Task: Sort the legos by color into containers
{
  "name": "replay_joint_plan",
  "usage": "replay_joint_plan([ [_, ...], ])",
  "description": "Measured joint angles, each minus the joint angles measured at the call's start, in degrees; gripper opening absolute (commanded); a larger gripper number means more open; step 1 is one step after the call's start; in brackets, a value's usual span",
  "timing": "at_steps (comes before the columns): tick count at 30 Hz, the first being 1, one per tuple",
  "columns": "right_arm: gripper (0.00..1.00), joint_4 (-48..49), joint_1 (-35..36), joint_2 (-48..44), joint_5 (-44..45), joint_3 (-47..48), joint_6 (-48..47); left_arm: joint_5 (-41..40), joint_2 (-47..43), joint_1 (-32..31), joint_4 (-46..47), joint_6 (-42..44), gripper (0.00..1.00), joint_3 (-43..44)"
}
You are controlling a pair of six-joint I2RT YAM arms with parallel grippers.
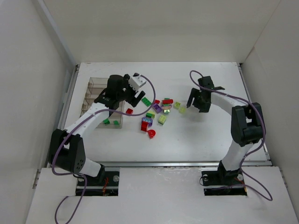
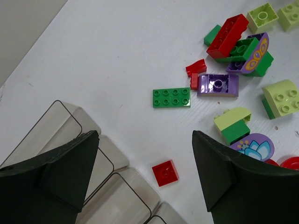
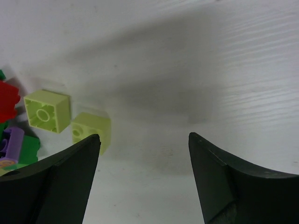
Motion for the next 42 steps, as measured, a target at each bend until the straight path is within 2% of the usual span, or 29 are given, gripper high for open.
replay_joint_plan([
  [8,0.79,-0.02,8.55,2.73,0.85,3.1,-0.15,-2.03,-0.7,-0.02,1.27,-0.52,0.79,-2.34],
  [15,0.76,-0.66,7.98,6.69,2.34,5.73,0.48,-3.08,-2.34,-0.04,1.6,-0.61,0.79,-3.41],
  [18,0.73,-1.25,7.98,8.57,3.28,7.34,0.66,-3.48,-3.26,-0.04,2.14,-0.57,0.79,-3.82],
  [25,0.56,-2.45,10.01,10.64,5.55,10.8,0.61,-4.42,-4.66,-0.07,2.58,-0.55,0.79,-6.05],
  [30,0.59,-3.91,11.72,10.71,6.29,11.06,1.14,-5.31,-5.92,-0.07,2.43,-0.04,0.79,-7.15],
  [34,0.68,-5.07,12.48,10.34,8.26,10.16,1.66,-5.9,-6.23,-0.07,2.49,0.52,0.79,-7.17],
  [37,0.68,-6.75,13.07,10.05,10.73,9.68,1.81,-6.25,-6.23,-0.07,2.45,0.81,0.79,-7.67],
  [42,0.58,-8.31,14.75,10.05,13.6,9.81,1.95,-6.25,-6.23,-0.07,2.58,0.98,0.79,-7.91],
])
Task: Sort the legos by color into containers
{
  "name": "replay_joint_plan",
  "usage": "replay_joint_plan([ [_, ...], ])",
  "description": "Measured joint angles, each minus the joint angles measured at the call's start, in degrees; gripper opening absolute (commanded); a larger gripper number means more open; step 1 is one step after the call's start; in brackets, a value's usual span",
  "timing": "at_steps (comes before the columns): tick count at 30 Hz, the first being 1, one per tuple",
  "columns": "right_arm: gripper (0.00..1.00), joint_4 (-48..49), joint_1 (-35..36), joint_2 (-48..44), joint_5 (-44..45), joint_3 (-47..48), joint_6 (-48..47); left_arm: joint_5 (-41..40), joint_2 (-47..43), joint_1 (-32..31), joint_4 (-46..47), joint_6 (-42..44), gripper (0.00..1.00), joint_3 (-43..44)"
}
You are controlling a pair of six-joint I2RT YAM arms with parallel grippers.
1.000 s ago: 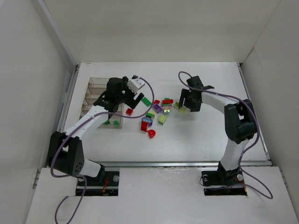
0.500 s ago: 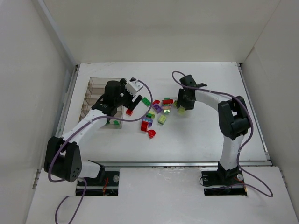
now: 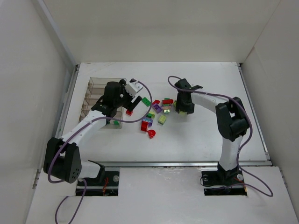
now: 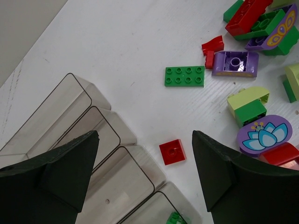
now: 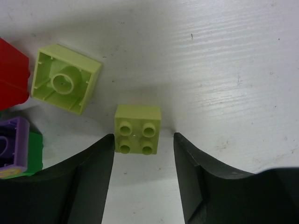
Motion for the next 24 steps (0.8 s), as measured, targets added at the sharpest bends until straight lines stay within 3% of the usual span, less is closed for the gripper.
replay_joint_plan([
  [5,0.37,-0.79,0.42,0.11,1.05,1.6,0.24,0.24,0.0,0.0,0.04,0.02,0.79,0.0],
  [9,0.07,-0.52,0.35,0.11,1.81,2.12,0.13,0.52,0.0,0.0,0.0,0.02,0.77,0.0],
  [11,0.0,-0.57,0.35,0.09,1.99,2.1,-0.09,0.96,0.0,0.0,-0.11,0.28,0.76,0.0],
  [18,0.0,-0.35,0.31,-5.81,-0.5,1.86,-5.35,7.48,0.0,0.02,-1.42,4.94,0.77,0.0],
  [24,0.0,4.07,0.37,-18.18,-16.09,4.39,-11.89,19.61,0.0,0.0,1.29,11.13,0.85,0.09],
])
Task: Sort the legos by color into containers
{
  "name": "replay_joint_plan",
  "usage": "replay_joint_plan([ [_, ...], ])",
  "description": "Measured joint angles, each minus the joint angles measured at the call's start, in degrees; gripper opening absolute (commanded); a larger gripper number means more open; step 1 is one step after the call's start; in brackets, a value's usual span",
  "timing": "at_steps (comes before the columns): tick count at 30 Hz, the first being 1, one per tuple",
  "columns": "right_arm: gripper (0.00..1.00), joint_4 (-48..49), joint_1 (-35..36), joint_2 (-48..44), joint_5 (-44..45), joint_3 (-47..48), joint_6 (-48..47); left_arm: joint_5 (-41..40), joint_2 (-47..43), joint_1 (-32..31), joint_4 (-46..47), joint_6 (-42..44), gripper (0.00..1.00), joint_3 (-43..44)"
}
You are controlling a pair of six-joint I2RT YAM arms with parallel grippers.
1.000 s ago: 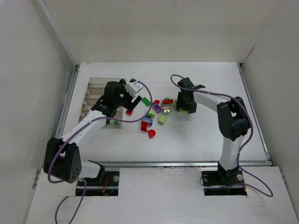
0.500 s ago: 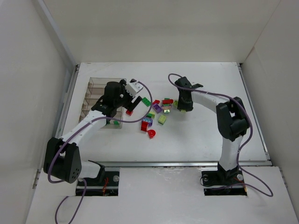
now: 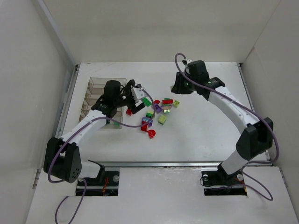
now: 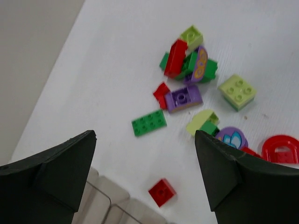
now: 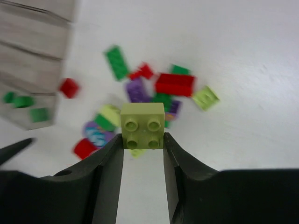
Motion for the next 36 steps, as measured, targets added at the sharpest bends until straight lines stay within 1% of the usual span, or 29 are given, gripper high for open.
replay_joint_plan([
  [3,0.0,5.01,0.5,-2.93,-9.88,2.43,-1.4,5.33,0.81,-0.42,3.63,-0.2,0.85,2.01],
  [8,0.0,9.73,3.76,-2.82,-22.03,4.72,-2.32,10.56,3.78,-2.8,10.88,-0.9,0.86,8.2],
  [11,0.0,11.08,5.46,-2.34,-26.69,4.76,-2.34,12.2,4.02,-4.44,13.18,-0.92,0.86,9.01],
  [14,0.0,11.78,5.81,-2.03,-29.2,4.76,-2.32,13.27,4.04,-5.73,13.64,-0.85,0.81,9.01],
  [16,0.0,12.44,5.81,-1.97,-30.29,4.76,-2.29,13.62,4.04,-6.14,13.62,-0.63,0.74,9.01],
  [17,0.0,12.74,5.77,-1.97,-30.69,4.76,-2.27,13.73,4.04,-6.25,13.6,-0.61,0.65,9.01],
  [18,0.0,13.09,5.77,-1.97,-31.01,4.76,-2.27,13.88,4.04,-6.27,13.49,-0.55,0.61,9.01],
  [20,0.0,13.68,5.77,-1.97,-31.45,4.76,-2.27,14.03,4.04,-6.27,13.18,-0.33,0.55,9.01],
  [21,0.0,13.79,5.77,-1.97,-31.61,4.76,-2.27,14.01,4.04,-6.27,12.96,-0.26,0.5,9.01],
  [25,0.0,14.01,5.77,-1.97,-32.09,4.76,-2.21,13.64,4.04,-6.25,12.2,-0.02,0.39,9.09],
  [28,0.0,14.01,5.55,-1.95,-32.11,4.76,-1.66,13.29,4.04,-6.25,11.93,0.68,0.33,9.16],
  [29,0.0,14.01,5.55,-1.95,-32.09,4.76,-1.53,13.16,4.04,-6.25,11.89,0.74,0.26,9.16],
  [31,0.0,14.05,5.55,-1.95,-32.09,4.76,-1.25,12.96,4.04,-6.25,11.89,0.9,0.17,9.18],
  [32,0.02,14.05,5.55,-1.95,-32.09,4.76,-1.2,12.85,4.04,-6.25,11.89,0.87,0.12,9.18],
  [33,0.07,14.05,5.55,-1.95,-32.09,4.76,-1.18,12.72,4.04,-6.25,11.87,0.85,0.06,9.2],
  [34,0.29,14.05,5.55,-1.95,-32.09,4.76,-1.14,12.63,4.04,-6.25,11.85,0.85,0.0,9.2],
  [35,0.44,14.03,5.55,-1.95,-32.04,4.76,-1.09,12.52,4.04,-6.25,11.8,0.81,0.0,9.22],
  [36,0.54,14.01,5.55,-1.95,-32.02,4.76,-1.07,12.44,4.04,-6.25,11.69,0.81,0.0,9.27],
])
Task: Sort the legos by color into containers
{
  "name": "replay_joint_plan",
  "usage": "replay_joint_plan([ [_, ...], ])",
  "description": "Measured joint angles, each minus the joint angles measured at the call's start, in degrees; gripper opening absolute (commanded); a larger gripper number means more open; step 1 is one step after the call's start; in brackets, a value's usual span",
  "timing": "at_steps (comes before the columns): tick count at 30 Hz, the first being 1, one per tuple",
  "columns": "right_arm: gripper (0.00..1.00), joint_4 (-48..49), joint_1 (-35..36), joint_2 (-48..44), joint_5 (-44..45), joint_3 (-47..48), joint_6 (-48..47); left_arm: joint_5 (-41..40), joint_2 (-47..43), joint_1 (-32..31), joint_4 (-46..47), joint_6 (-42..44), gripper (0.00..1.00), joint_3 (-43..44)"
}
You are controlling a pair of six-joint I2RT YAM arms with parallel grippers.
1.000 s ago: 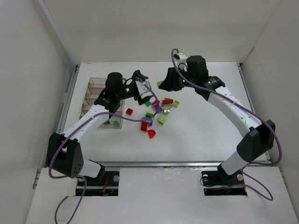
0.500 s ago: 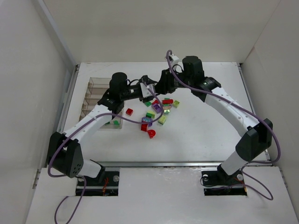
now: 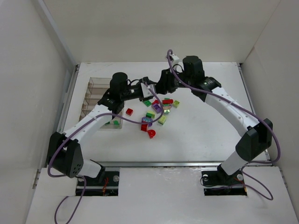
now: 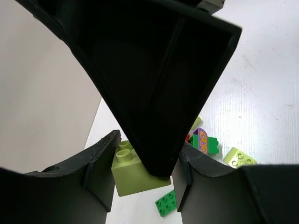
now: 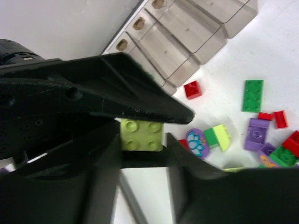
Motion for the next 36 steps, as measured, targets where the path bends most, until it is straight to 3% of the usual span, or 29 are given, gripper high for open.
replay_joint_plan([
  [1,0.68,0.02,0.0,0.02,0.22,0.0,-0.02,-0.13,0.0,0.0,-0.28,-0.22,0.0,0.0],
  [4,0.98,0.35,-0.39,0.11,1.57,0.0,-0.09,-1.01,-0.02,0.0,-1.51,-1.03,0.0,0.02],
  [5,1.0,0.28,-0.44,0.11,1.84,0.0,0.2,-1.46,-0.02,0.0,-1.95,-1.22,0.0,0.02],
  [15,1.0,1.29,-4.33,0.02,8.02,-3.37,5.73,-9.51,-0.07,4.48,-8.83,-10.21,0.0,-0.07],
  [24,1.0,1.07,-6.49,0.04,12.81,-5.35,7.3,-19.82,-0.66,16.9,-14.56,-21.99,0.0,-2.71],
  [30,1.0,0.55,-6.51,0.52,13.55,-5.35,6.67,-22.99,0.42,23.45,-16.83,-25.33,0.0,-2.73],
  [36,1.0,-0.92,-6.86,1.03,14.4,-5.29,5.81,-28.41,4.39,25.35,-17.46,-25.94,0.03,-3.91],
])
